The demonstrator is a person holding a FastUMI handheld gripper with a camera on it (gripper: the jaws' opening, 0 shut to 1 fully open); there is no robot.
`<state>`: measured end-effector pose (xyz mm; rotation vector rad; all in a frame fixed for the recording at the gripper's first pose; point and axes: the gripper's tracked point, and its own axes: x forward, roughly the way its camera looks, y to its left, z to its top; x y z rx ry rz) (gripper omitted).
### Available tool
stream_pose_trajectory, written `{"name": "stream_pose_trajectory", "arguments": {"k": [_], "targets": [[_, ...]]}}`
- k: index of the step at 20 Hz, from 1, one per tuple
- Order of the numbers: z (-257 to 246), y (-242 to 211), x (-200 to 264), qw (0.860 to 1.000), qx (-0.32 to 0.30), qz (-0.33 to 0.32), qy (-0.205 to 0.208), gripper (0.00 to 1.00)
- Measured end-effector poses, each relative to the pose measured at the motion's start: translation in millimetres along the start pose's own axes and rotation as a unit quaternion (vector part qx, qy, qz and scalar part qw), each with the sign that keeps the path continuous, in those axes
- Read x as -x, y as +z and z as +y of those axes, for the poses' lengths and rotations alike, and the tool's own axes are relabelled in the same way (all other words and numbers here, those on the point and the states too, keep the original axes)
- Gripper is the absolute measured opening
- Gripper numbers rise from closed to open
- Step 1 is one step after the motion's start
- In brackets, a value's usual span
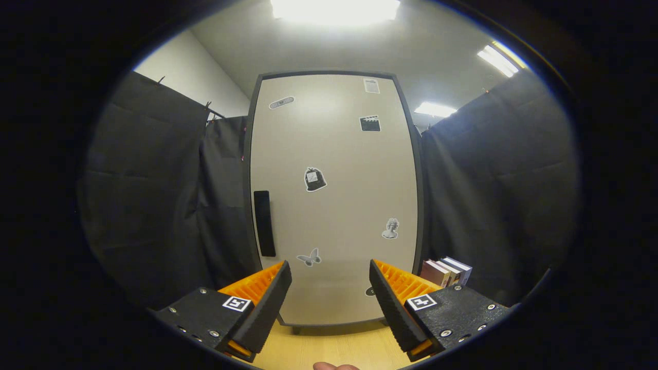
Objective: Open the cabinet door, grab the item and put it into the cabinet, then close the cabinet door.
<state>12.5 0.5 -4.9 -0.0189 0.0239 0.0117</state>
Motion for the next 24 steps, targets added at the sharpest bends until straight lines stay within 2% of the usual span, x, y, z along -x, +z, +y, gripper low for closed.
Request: {"name": "stream_pose_trajectory", "arguments": {"k": [14, 24], "targets": [[7, -5, -19, 1.000, 0.008, 0.014, 0.002, 0.94], [55, -4, -56, 0.999, 0.023, 0.015, 0.027, 0.94]]}}
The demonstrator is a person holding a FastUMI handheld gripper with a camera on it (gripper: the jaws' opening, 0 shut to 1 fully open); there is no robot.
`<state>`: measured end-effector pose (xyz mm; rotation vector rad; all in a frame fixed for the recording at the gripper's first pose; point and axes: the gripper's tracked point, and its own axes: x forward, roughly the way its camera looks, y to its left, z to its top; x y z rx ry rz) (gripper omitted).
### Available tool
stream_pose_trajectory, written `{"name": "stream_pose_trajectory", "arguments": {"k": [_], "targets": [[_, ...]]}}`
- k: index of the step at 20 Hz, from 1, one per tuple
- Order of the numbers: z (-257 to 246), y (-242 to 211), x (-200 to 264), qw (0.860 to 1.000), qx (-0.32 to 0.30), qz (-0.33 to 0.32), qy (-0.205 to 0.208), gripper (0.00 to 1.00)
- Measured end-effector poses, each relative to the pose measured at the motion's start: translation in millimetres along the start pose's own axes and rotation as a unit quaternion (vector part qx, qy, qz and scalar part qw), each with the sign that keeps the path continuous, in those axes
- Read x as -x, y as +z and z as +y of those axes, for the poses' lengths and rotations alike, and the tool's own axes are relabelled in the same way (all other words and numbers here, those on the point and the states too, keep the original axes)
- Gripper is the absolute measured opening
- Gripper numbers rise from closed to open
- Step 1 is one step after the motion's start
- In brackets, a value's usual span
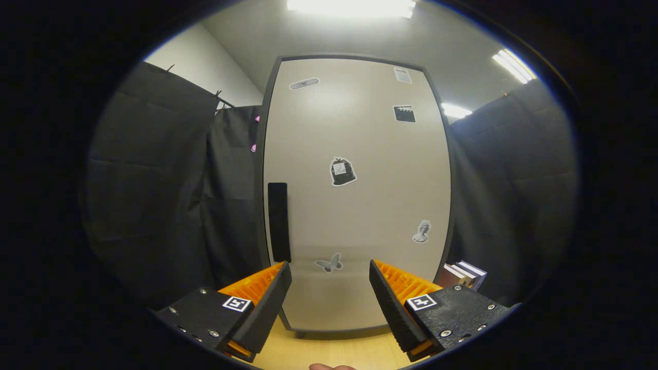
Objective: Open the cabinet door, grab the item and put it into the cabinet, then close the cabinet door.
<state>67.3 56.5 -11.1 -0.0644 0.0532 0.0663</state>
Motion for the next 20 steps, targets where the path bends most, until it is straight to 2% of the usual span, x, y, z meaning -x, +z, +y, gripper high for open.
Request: {"name": "stream_pose_trajectory", "arguments": {"k": [8, 10, 14, 16, 17, 19, 20], "targets": [[47, 14, -64, 1.000, -0.002, -0.013, 0.025, 0.94], [50, 13, -80, 1.000, -0.005, -0.005, 0.022, 0.91], [57, 4, -100, 0.999, -0.022, 0.020, 0.026, 0.76], [67, 2, -104, 0.999, -0.011, 0.026, 0.039, 0.63], [69, 0, -104, 0.999, 0.006, 0.030, 0.033, 0.47], [67, -1, -105, 0.999, 0.030, 0.031, 0.015, 0.37], [68, -1, -106, 0.999, 0.028, 0.033, 0.014, 0.36]]}}
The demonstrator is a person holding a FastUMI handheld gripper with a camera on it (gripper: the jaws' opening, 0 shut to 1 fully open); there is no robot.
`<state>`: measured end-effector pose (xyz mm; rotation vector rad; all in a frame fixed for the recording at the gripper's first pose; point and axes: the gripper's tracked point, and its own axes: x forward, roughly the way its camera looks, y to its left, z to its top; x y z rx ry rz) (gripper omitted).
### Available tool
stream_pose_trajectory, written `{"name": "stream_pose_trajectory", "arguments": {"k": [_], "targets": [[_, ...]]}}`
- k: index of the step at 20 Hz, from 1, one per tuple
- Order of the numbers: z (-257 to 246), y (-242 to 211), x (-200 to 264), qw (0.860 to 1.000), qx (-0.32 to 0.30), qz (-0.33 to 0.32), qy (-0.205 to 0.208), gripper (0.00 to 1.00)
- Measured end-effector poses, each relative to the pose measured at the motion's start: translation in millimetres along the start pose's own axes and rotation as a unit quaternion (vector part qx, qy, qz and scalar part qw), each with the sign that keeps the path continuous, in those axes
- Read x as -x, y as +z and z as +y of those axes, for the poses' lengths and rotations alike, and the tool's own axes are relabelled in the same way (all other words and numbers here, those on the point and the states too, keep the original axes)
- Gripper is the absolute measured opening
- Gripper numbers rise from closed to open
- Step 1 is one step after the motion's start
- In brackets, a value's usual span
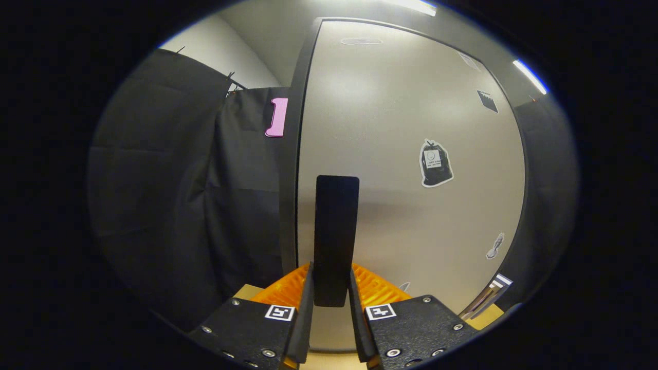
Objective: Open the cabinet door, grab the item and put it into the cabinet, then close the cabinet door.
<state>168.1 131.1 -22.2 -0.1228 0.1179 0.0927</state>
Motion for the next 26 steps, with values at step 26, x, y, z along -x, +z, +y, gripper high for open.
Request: {"name": "stream_pose_trajectory", "arguments": {"k": [26], "targets": [[-13, -9, 70, 0.991, -0.015, 0.021, 0.129, 0.20]]}}
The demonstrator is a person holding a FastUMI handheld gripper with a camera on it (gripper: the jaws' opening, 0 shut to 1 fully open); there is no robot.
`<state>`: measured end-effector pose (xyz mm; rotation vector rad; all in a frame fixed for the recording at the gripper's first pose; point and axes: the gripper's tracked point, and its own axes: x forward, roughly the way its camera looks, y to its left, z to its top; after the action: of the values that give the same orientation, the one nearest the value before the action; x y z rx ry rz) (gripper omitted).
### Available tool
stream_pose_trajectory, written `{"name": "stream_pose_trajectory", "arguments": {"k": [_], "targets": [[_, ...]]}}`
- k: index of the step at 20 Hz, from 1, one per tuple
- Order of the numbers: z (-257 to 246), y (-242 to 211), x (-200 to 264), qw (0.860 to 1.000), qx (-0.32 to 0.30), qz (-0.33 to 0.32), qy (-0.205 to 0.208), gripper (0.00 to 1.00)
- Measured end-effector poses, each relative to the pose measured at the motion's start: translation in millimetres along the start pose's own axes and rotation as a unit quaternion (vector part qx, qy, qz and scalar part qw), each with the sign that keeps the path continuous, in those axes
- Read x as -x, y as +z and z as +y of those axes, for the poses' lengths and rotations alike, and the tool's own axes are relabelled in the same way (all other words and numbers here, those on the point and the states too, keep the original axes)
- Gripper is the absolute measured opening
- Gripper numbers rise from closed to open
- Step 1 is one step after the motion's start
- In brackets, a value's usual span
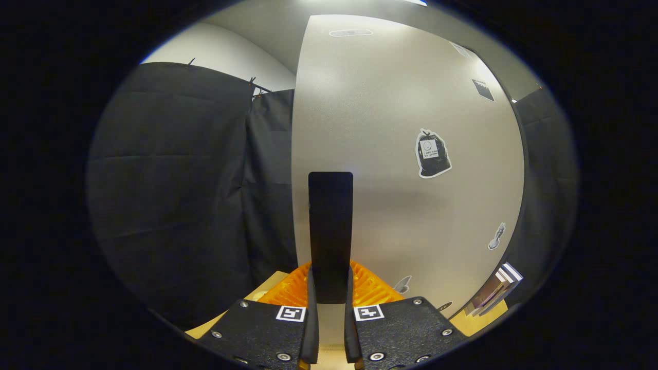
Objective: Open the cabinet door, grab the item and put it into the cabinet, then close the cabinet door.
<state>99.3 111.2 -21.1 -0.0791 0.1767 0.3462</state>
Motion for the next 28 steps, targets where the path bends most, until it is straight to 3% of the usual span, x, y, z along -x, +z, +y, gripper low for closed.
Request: {"name": "stream_pose_trajectory", "arguments": {"k": [10, 21, 28], "targets": [[-11, -8, 66, 0.996, 0.011, 0.006, 0.086, 0.20], [-24, -12, 76, 0.983, -0.002, 0.014, 0.184, 0.20], [-43, -16, 84, 0.977, -0.018, 0.011, 0.210, 0.20]]}}
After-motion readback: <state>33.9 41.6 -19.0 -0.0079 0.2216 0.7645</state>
